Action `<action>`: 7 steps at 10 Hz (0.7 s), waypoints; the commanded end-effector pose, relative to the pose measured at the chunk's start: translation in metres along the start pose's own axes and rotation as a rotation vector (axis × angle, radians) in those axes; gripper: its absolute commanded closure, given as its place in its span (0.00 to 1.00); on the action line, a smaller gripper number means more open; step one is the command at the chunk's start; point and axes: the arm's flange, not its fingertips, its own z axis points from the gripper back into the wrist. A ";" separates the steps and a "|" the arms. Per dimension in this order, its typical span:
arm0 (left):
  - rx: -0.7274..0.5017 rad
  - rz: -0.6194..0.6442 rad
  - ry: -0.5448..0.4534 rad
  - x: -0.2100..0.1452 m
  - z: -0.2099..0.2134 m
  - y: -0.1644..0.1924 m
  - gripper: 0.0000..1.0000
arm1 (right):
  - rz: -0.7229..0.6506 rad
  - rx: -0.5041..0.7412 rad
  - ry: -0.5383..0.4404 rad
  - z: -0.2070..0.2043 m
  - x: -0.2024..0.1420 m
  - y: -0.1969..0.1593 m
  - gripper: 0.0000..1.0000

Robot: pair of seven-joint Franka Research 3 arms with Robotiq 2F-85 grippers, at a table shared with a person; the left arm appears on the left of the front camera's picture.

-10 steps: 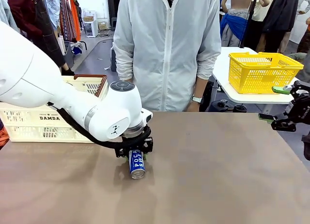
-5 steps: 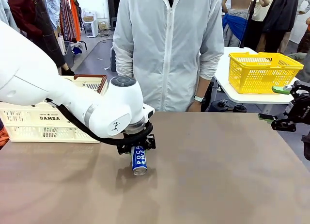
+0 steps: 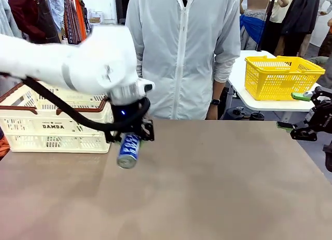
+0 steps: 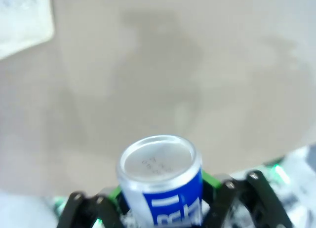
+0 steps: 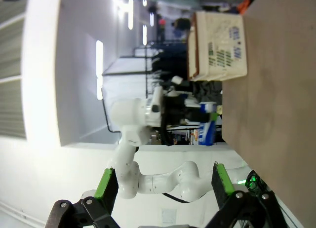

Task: Place the drinks into the Shopping basket.
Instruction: Pick up one drink and place it into the Shopping basket.

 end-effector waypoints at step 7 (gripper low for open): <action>0.026 -0.124 -0.017 -0.021 0.054 0.023 1.00 | 0.011 0.000 0.010 0.002 -0.002 0.001 0.00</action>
